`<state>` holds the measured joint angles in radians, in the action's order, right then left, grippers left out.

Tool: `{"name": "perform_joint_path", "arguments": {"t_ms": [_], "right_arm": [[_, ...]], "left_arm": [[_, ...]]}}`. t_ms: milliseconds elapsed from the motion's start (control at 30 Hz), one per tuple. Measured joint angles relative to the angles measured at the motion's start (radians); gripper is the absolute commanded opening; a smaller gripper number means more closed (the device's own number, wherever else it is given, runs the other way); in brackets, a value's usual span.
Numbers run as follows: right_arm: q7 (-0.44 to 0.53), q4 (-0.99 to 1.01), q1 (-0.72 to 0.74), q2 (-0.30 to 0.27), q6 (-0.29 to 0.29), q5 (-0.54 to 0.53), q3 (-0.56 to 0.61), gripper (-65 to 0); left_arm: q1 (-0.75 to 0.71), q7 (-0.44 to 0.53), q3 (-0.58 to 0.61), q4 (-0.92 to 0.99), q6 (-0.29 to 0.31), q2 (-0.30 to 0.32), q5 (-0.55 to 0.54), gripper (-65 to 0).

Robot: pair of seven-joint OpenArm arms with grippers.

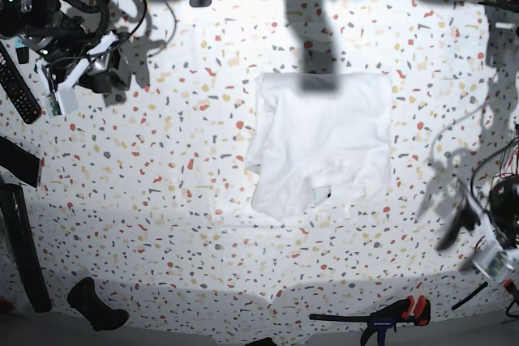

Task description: Fold the T-shirt properly

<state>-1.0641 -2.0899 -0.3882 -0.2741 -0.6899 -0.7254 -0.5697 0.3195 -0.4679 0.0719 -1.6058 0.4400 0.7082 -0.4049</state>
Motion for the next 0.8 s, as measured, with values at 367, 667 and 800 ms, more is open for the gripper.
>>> {"name": "perform_joint_path", "arguments": {"t_ms": [367,667,800], "right_arm": [[0.0,0.0,0.0,0.0,0.0,0.0,0.0,-43.0],[0.0,0.0,0.0,0.0,0.0,0.0,0.0,-43.0],[0.0,0.0,0.0,0.0,0.0,0.0,0.0,-43.0]], "left_arm": [[0.005,-0.008,0.0,0.002,-1.005,-0.002,0.403,-34.5],[0.005,-0.064,-0.001,0.002,-1.054,-0.002,0.589,-34.5],[0.008,-0.066,-0.006,0.002,-0.627,0.012,0.468,-34.5]]}}
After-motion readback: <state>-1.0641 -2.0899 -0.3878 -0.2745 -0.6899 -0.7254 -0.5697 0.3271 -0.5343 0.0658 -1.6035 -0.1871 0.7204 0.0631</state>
